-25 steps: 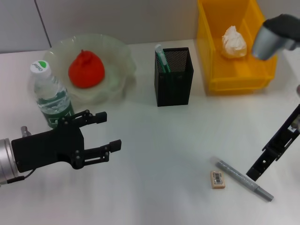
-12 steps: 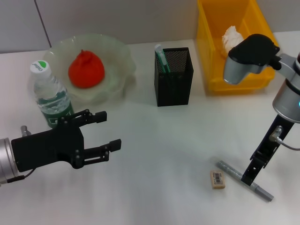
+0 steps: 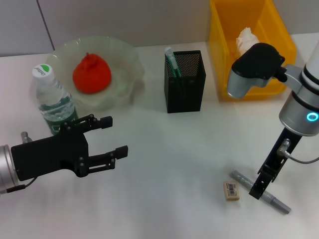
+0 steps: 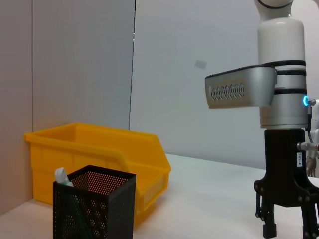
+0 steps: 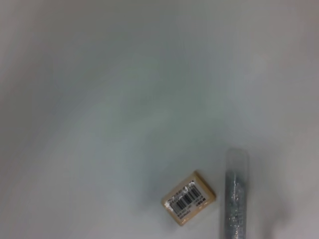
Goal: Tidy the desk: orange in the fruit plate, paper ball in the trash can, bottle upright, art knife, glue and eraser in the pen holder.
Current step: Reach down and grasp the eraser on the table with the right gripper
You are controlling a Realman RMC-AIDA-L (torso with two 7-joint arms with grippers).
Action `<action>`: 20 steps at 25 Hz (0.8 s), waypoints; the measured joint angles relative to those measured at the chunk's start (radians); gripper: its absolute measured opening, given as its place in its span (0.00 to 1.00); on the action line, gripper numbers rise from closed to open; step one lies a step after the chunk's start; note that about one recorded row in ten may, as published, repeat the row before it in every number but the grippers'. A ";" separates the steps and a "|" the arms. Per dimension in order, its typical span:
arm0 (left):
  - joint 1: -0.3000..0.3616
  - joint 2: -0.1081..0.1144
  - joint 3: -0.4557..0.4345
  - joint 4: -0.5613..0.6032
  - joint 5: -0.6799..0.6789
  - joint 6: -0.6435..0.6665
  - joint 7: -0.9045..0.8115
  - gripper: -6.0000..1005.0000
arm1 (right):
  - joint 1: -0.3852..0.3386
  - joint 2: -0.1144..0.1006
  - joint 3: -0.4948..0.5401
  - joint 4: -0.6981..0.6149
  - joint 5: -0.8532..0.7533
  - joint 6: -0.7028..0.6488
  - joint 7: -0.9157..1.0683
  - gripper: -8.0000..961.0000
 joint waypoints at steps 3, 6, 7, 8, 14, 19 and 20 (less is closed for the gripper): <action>0.001 0.000 -0.001 0.005 0.000 0.000 -0.002 0.80 | -0.001 0.001 -0.011 0.002 0.005 0.006 0.001 0.78; 0.004 0.000 -0.002 0.013 0.000 0.000 -0.004 0.80 | -0.002 0.001 -0.015 0.003 0.018 0.010 0.002 0.78; 0.004 0.000 -0.002 0.014 0.000 0.001 -0.004 0.80 | -0.002 0.001 -0.015 0.002 0.022 0.011 0.002 0.77; 0.004 0.000 -0.002 0.014 0.000 0.001 -0.004 0.80 | -0.002 0.001 -0.015 0.002 0.026 0.011 0.002 0.77; 0.005 0.000 -0.002 0.014 0.000 0.003 -0.002 0.80 | -0.002 0.001 -0.021 -0.004 0.027 0.011 0.003 0.77; 0.004 0.000 -0.002 0.014 0.000 0.002 -0.001 0.80 | 0.000 0.001 -0.023 -0.006 0.046 0.012 0.001 0.77; 0.004 0.000 -0.002 0.014 0.000 0.002 -0.001 0.80 | 0.000 0.001 -0.024 -0.017 0.051 0.014 -0.014 0.77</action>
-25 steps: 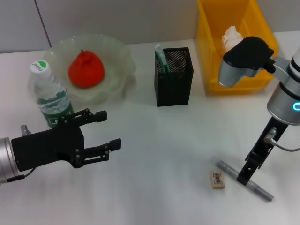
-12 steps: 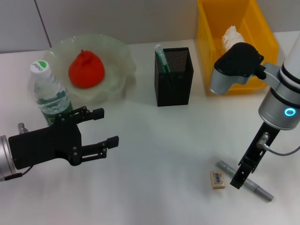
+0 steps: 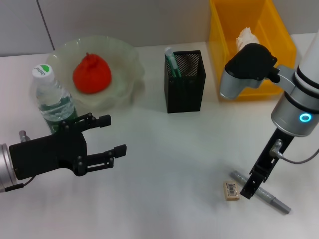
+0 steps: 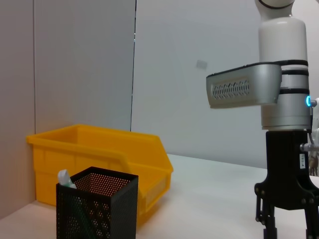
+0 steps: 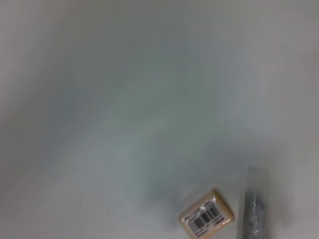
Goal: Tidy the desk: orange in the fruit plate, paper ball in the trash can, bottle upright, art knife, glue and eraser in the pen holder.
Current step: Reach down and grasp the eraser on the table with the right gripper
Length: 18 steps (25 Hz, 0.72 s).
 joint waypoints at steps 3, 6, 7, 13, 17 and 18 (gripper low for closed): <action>0.000 0.000 -0.002 0.000 0.000 -0.001 0.003 0.80 | -0.007 0.000 -0.001 -0.022 0.001 0.004 -0.037 0.76; -0.001 0.000 -0.003 0.000 0.000 -0.001 0.004 0.80 | -0.027 -0.001 -0.002 -0.082 0.024 0.001 -0.134 0.76; -0.001 0.000 -0.003 0.003 0.000 -0.001 0.003 0.80 | -0.031 -0.002 -0.003 -0.095 0.033 -0.005 -0.163 0.76; 0.000 -0.001 -0.008 0.008 0.000 -0.001 -0.005 0.80 | -0.036 -0.003 -0.004 -0.119 0.078 -0.019 -0.316 0.76; 0.004 -0.001 -0.027 0.009 0.000 0.002 -0.005 0.80 | -0.040 -0.005 -0.030 -0.134 0.090 -0.040 -0.394 0.75; 0.005 -0.001 -0.029 0.009 0.000 0.002 -0.005 0.80 | -0.044 -0.005 -0.042 -0.141 0.091 -0.040 -0.408 0.75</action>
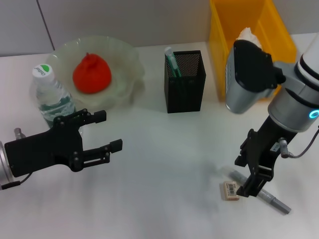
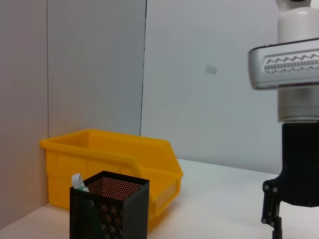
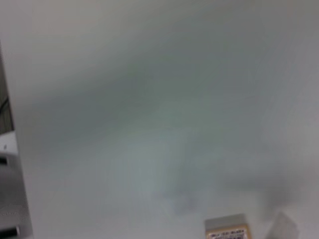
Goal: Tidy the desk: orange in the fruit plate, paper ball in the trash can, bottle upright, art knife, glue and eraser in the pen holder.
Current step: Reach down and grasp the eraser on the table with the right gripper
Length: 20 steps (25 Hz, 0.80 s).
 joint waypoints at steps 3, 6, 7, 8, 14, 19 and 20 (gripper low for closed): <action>0.003 0.000 -0.002 0.000 0.000 -0.003 0.000 0.80 | -0.008 0.002 -0.022 -0.009 0.000 0.004 -0.020 0.75; 0.006 0.000 -0.013 0.000 0.000 -0.003 0.000 0.80 | -0.013 0.003 -0.050 -0.009 0.007 0.013 -0.047 0.75; 0.006 -0.001 -0.023 0.000 0.000 -0.004 -0.001 0.80 | -0.015 0.004 -0.075 -0.007 0.020 0.024 -0.060 0.75; 0.006 -0.001 -0.023 0.000 0.000 -0.004 -0.001 0.80 | -0.015 0.004 -0.075 -0.007 0.020 0.024 -0.060 0.75; 0.007 -0.001 -0.029 0.000 0.000 -0.004 -0.001 0.80 | -0.019 0.005 -0.146 0.001 0.033 0.077 -0.065 0.75; 0.007 -0.001 -0.037 -0.001 0.000 -0.004 -0.001 0.80 | -0.021 0.005 -0.180 0.017 0.034 0.109 -0.065 0.74; 0.007 -0.001 -0.037 -0.002 0.000 -0.004 -0.001 0.80 | -0.020 0.005 -0.182 0.020 0.036 0.112 -0.065 0.74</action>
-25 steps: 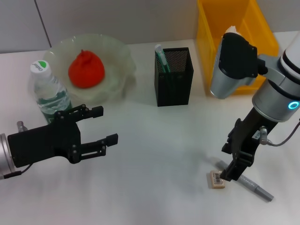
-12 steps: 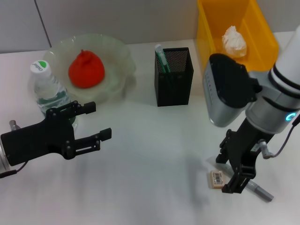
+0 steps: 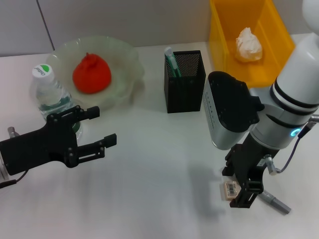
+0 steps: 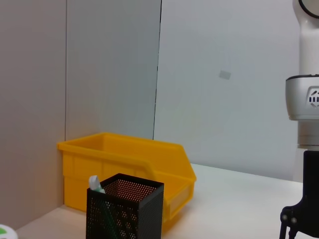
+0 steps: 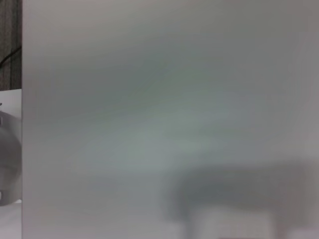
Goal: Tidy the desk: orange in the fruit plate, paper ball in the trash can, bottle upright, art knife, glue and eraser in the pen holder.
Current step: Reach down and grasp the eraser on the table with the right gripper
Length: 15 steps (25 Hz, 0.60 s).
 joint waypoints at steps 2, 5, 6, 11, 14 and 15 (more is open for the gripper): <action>0.000 0.000 0.000 -0.001 0.000 0.000 0.000 0.80 | 0.000 0.000 -0.009 0.007 0.001 0.013 0.000 0.74; 0.001 0.000 0.000 -0.002 0.000 0.000 0.000 0.80 | 0.000 0.000 -0.026 0.022 0.001 0.032 0.000 0.74; 0.002 0.000 0.000 -0.003 0.000 0.000 0.000 0.80 | 0.000 0.000 -0.031 0.027 0.001 0.037 0.000 0.74; 0.003 0.000 -0.002 -0.004 0.000 0.000 0.000 0.80 | 0.001 0.000 -0.037 0.031 0.004 0.045 0.000 0.73; 0.003 0.000 -0.002 -0.004 0.000 0.000 0.000 0.80 | 0.001 0.000 -0.045 0.035 0.004 0.052 -0.001 0.73; 0.003 0.000 -0.002 -0.005 0.000 0.000 0.000 0.80 | 0.001 0.000 -0.047 0.035 0.004 0.054 -0.001 0.73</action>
